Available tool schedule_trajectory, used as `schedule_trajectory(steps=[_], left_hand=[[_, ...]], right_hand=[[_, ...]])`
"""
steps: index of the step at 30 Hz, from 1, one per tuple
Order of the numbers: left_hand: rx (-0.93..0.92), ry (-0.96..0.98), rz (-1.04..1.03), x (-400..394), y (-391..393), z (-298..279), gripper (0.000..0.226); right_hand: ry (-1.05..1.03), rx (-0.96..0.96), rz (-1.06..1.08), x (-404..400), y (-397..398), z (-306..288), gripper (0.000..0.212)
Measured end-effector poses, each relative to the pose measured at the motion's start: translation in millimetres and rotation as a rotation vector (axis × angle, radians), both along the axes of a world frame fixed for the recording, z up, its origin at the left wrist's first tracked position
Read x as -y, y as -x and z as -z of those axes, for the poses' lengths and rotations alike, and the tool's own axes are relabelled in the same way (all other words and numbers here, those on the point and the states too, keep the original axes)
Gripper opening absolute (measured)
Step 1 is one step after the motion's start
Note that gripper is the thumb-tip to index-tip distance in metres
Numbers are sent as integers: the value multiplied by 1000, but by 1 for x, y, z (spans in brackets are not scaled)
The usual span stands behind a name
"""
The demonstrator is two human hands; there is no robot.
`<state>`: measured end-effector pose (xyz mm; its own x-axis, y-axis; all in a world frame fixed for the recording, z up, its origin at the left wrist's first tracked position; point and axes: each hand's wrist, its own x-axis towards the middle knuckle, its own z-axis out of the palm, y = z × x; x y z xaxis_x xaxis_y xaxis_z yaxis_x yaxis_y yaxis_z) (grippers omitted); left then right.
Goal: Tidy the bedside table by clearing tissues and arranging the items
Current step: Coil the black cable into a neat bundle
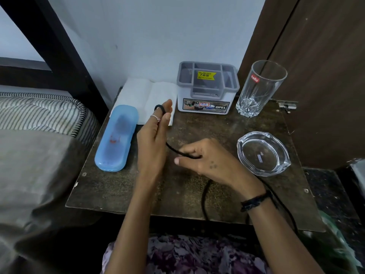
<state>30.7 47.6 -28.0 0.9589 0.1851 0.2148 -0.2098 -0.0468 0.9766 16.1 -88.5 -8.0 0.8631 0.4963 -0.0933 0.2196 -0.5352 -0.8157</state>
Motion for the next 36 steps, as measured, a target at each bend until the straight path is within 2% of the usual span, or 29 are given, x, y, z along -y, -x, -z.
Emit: schedule_trajectory(steps=[2,3,5,10,13,17,22,27,31,34,36], left_hand=[[-4,-277,28,-5,1,-1,29],[-26,-341,52,-7,1,-1,26],[-101,-324,136,-10,3,-5,20],[-285,26,542,-6,8,-15,35],[-286,241,654,-2,9,-15,38],[-239,527,630,5,11,-9,40],[-267,756,523,6,8,-12,50],[-258,728,343,4,5,-16,48],[-153,603,134,0,0,-13,33],[-76,396,-5,-5,0,-10,30],[-39,168,-45,-11,1,-7,30]], right_hand=[[-186,-6,19,4,1,-7,20],[-290,4,53,7,1,-9,23],[-466,16,141,13,-2,-12,24],[-647,17,335,10,-4,-15,25],[-723,11,422,2,-7,-12,25],[-694,-22,476,-6,-10,1,24],[-484,7,420,-10,-11,6,22],[-316,-119,277,-11,-5,7,28],[-201,-282,99,-14,-1,8,18],[-166,-372,2,-13,1,5,18],[-273,-373,-6,-10,2,-2,22]])
